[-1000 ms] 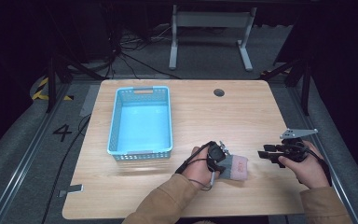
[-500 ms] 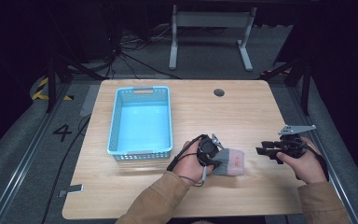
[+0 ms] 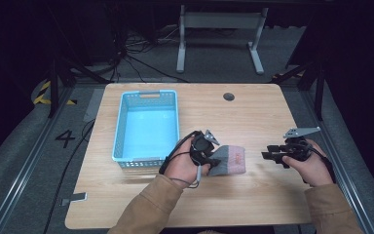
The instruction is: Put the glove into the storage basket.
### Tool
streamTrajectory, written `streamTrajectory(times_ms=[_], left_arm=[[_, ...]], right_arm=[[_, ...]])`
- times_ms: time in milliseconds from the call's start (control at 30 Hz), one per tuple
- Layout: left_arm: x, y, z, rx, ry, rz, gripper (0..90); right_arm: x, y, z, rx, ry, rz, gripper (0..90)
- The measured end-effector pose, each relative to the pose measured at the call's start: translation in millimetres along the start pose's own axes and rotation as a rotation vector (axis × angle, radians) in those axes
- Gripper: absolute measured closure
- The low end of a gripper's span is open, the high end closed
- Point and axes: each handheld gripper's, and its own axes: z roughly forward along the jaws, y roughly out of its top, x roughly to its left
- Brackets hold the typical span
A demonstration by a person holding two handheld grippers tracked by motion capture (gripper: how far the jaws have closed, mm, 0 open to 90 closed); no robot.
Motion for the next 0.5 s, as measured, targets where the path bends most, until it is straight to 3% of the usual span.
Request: streamTrajectory(times_ms=[300, 500], left_arm=[[15.9, -1.0, -35.1, -0.044, 0.045, -0.027, 69.0], [24.4, -2.7, -46.1, -0.059, 0.057, -0.041, 69.0]], right_arm=[[-0.7, 1.8, 3.9, 0.002, 0.002, 0.000, 56.2], [-0.6, 0.5, 3.6, 0.006, 0.001, 0.007, 56.2]])
